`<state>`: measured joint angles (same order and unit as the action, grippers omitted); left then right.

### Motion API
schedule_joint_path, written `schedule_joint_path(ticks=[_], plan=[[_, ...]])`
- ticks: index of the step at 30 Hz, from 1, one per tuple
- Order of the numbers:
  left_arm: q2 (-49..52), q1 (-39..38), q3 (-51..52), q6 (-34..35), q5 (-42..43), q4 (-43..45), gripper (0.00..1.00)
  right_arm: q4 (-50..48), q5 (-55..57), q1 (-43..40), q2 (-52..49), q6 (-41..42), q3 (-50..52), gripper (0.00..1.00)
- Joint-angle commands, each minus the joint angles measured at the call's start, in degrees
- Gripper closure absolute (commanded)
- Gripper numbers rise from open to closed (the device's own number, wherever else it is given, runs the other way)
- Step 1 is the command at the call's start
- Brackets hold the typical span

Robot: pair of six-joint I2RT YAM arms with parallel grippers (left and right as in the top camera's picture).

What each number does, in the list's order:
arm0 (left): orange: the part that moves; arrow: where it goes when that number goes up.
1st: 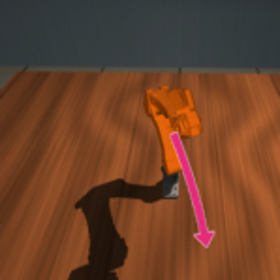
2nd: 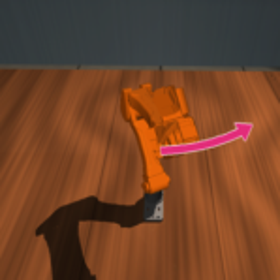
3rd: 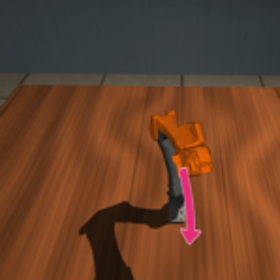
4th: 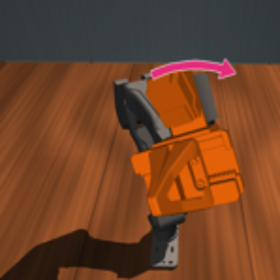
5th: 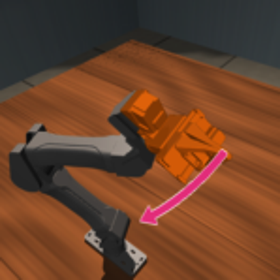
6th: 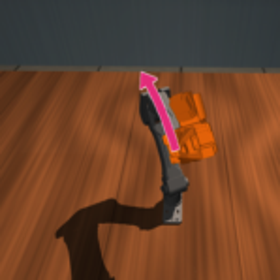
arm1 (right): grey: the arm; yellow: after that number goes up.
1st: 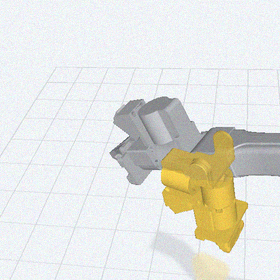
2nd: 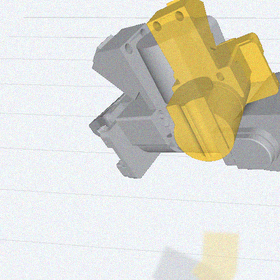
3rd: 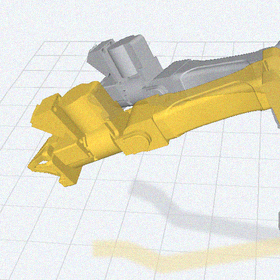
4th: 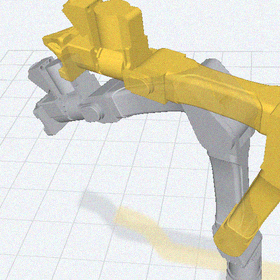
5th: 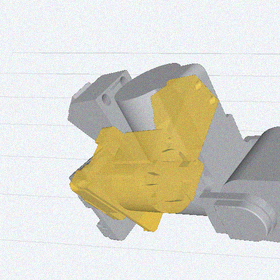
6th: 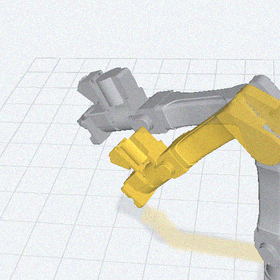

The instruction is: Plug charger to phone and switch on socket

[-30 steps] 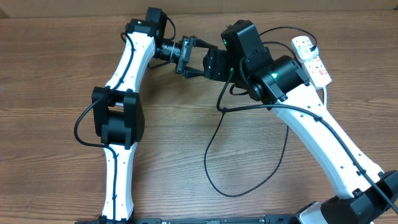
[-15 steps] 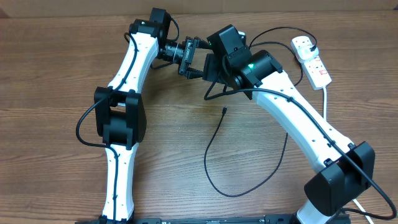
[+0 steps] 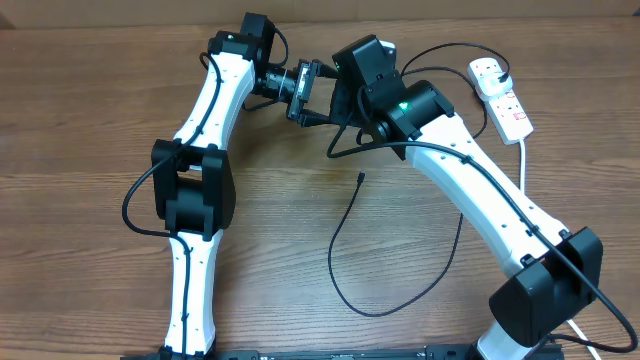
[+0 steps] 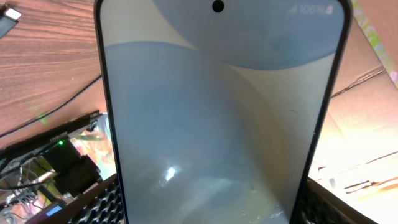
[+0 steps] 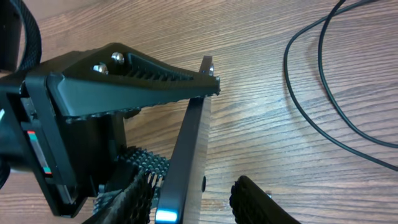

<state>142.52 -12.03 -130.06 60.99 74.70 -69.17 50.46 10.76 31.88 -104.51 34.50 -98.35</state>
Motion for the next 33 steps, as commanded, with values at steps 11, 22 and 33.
schedule_joint_path(ticks=[11, 22, 33], plan=[[-0.13, -0.17, -1.84, 2.49, 1.22, 0.0, 0.3, -0.7, 4.0, 0.07, 0.85, -0.24, -0.61, 0.67], [-0.13, -0.42, -1.84, 3.17, -0.81, 0.02, 0.29, -0.96, 4.0, 1.66, 0.85, -0.24, -0.61, 0.74], [-0.13, -0.5, -1.84, 2.89, -0.33, 0.02, 0.28, -0.94, 4.02, 1.66, 0.85, -0.24, -0.61, 0.8]])
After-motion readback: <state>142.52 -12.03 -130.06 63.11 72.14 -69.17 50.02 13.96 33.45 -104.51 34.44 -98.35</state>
